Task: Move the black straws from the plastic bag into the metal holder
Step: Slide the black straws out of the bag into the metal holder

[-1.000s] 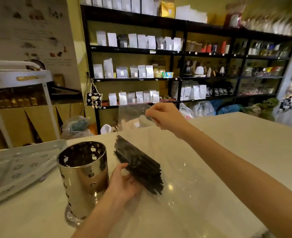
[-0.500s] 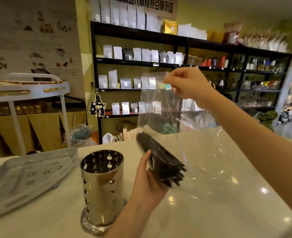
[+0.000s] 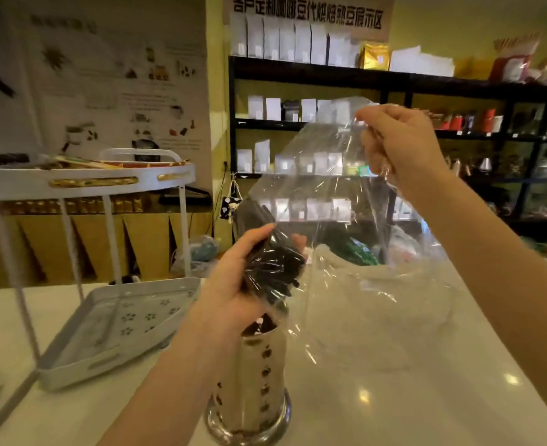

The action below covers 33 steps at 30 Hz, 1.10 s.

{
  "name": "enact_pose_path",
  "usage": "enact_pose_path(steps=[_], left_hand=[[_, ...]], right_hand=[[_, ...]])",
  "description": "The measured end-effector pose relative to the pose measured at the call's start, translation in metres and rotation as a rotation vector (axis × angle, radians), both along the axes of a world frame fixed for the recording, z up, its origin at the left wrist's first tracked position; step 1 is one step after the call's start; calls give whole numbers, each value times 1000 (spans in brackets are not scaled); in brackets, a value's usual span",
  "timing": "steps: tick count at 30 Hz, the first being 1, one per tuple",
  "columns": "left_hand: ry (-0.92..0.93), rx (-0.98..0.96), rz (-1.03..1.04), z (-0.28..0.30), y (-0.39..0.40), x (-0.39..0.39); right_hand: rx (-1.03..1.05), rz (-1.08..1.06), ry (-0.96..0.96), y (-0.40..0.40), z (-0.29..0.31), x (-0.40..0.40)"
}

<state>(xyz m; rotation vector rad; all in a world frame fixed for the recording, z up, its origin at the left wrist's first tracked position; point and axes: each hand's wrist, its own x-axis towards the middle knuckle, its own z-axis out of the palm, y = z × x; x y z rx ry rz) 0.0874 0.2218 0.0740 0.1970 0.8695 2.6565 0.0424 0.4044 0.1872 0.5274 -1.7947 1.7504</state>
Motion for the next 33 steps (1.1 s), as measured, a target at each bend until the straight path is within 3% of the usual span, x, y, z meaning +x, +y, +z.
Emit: enact_pose_path(steps=[15, 20, 25, 33], left_hand=[[40, -593, 305, 30, -54, -108], [68, -755, 367, 34, -59, -129], [88, -820, 401, 28, -57, -134], [252, -786, 497, 25, -51, -131]], right_hand=[[-263, 140, -129, -23, -22, -84], [-215, 151, -162, -24, -29, -90], [-187, 139, -164, -22, -36, -89], [-379, 217, -221, -28, -44, -76]])
